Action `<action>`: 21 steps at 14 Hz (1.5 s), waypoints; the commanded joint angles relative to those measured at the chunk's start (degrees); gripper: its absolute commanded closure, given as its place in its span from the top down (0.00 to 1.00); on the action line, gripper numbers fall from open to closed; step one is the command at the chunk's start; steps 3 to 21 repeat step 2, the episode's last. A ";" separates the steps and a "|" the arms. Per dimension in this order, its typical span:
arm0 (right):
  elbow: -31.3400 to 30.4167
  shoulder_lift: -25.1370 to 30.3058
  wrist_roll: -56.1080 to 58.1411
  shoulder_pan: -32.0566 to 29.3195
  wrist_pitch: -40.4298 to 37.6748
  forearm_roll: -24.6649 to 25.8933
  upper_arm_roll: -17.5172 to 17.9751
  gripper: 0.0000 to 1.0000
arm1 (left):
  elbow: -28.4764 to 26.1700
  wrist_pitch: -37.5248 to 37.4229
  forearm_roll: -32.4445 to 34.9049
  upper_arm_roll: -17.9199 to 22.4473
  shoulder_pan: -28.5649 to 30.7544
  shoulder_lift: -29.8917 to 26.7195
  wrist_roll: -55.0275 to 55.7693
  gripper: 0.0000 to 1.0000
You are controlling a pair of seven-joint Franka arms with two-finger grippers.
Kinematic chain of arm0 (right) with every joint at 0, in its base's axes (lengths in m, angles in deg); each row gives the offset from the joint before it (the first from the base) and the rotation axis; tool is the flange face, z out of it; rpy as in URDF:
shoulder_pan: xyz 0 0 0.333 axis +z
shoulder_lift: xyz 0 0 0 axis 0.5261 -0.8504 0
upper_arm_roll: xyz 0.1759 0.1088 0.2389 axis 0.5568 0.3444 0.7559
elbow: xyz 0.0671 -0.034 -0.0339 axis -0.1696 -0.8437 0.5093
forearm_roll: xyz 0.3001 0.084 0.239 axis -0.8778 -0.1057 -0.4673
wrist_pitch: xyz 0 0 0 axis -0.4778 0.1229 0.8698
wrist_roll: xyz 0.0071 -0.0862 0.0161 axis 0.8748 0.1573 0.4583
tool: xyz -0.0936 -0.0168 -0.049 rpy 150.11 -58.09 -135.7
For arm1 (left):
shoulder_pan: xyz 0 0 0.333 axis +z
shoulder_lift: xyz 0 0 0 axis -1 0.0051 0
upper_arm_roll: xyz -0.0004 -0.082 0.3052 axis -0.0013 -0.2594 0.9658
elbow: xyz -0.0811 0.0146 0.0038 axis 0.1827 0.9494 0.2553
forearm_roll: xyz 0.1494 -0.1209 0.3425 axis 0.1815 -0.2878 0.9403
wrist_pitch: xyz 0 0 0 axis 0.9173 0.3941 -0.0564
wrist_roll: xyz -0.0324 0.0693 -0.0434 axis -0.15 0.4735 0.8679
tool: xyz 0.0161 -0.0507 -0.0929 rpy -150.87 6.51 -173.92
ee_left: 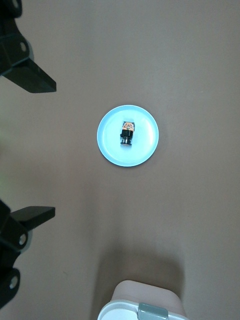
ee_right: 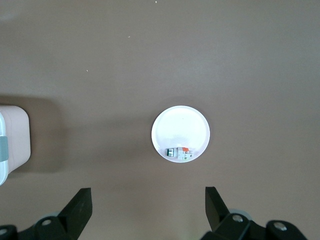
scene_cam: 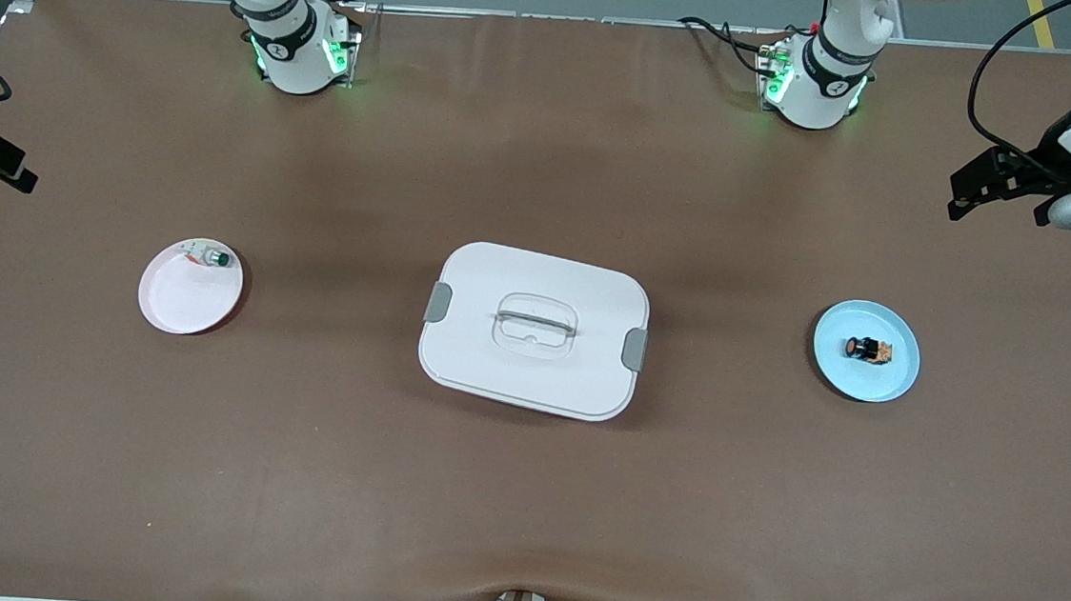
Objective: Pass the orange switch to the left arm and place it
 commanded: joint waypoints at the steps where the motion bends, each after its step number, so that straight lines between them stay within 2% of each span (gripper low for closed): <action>1: -1.69 1.69 0.19 -1.21 0.49 -0.17 0.78 1.00 | 0.03 -0.90 -0.80 -0.37 0.44 -0.32 -0.90 1.00; 21: -1.69 1.69 0.19 -1.21 0.49 -0.25 0.78 1.00 | -0.06 -0.90 -0.71 -0.37 0.44 -0.32 -0.90 1.00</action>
